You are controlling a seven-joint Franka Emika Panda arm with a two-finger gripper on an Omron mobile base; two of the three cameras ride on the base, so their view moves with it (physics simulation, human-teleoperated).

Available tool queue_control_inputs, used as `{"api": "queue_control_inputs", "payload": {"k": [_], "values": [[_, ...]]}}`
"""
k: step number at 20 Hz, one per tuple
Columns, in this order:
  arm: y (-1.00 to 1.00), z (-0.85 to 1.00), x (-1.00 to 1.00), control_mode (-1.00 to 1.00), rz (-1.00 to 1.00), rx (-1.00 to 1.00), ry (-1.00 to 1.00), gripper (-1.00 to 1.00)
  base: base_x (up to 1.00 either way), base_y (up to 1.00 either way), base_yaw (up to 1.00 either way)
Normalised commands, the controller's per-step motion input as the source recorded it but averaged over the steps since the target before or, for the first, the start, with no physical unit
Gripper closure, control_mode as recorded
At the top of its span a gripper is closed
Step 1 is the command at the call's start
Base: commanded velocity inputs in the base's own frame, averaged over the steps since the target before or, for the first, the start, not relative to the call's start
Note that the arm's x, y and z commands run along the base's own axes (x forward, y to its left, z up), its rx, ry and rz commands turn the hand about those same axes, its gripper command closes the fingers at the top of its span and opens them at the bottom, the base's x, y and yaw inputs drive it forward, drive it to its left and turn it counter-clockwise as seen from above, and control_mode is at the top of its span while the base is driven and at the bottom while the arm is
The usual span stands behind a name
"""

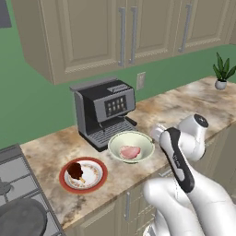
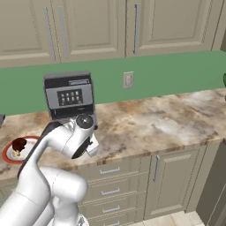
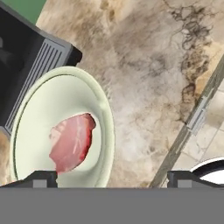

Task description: Place one of the steaks on the plate and the other in the bowl. Then place the bowl in the fridge.

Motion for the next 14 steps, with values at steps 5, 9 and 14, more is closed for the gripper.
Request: {"api": "queue_control_inputs", "payload": {"k": [5, 9, 14], "values": [[0.0, -0.31, 0.38, -1.0, 0.0, 0.0, 0.0, -1.0, 0.0, 0.0, 0.0], [0.02, -0.31, 0.32, -1.0, 0.0, 0.0, 0.0, -1.0, 0.0, 0.0, 0.0], [0.1, -0.33, 0.05, -1.0, 0.0, 0.0, 0.0, -1.0, 0.0, 0.0, 0.0]]}}
